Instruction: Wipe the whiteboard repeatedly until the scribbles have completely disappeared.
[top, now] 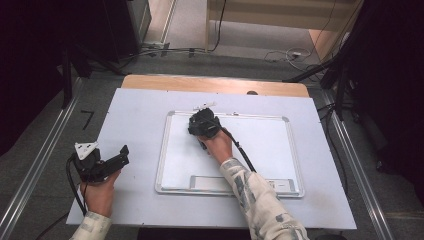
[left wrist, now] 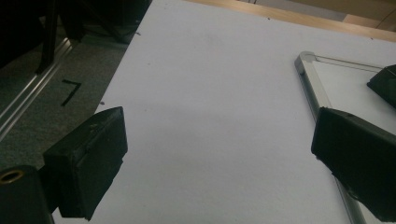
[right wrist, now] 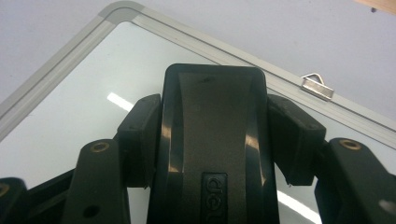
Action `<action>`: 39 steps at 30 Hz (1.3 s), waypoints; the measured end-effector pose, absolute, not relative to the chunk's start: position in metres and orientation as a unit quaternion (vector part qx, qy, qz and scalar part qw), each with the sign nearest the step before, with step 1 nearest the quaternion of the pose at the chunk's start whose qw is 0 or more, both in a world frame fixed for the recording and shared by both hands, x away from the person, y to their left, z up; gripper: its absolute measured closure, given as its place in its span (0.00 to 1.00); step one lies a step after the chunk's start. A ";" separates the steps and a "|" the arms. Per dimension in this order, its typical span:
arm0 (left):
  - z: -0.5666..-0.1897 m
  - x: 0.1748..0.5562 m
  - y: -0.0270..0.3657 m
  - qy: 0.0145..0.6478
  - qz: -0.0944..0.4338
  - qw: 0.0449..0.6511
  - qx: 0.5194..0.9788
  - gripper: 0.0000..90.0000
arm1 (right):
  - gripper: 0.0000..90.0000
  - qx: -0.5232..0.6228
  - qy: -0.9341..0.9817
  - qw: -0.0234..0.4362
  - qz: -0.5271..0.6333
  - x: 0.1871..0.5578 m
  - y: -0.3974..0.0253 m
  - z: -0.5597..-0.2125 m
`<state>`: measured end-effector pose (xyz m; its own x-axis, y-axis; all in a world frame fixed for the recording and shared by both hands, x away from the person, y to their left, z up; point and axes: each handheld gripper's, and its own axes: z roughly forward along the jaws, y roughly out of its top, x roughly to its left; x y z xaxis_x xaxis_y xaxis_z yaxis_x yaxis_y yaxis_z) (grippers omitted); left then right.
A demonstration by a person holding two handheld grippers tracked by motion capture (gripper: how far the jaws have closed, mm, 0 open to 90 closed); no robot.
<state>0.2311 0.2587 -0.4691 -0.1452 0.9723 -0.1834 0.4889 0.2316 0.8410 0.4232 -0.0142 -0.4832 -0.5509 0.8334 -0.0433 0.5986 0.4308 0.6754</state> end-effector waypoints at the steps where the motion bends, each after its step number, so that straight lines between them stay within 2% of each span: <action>1: -0.469 0.231 0.259 0.686 0.318 0.381 0.532 0.04 | 0.43 0.432 0.825 0.189 0.310 0.423 -0.013 -0.483; 16: -0.472 0.233 0.260 0.690 0.316 0.375 0.532 0.05 | 0.42 0.435 0.825 0.182 0.312 0.424 -0.017 -0.483; 29: -0.473 0.233 0.259 0.690 0.316 0.371 0.535 0.05 | 0.42 0.462 0.812 0.189 0.303 0.432 -0.058 -0.482; 39: -0.473 0.232 0.259 0.690 0.316 0.370 0.536 0.04 | 0.42 0.473 0.805 0.193 0.301 0.434 -0.073 -0.482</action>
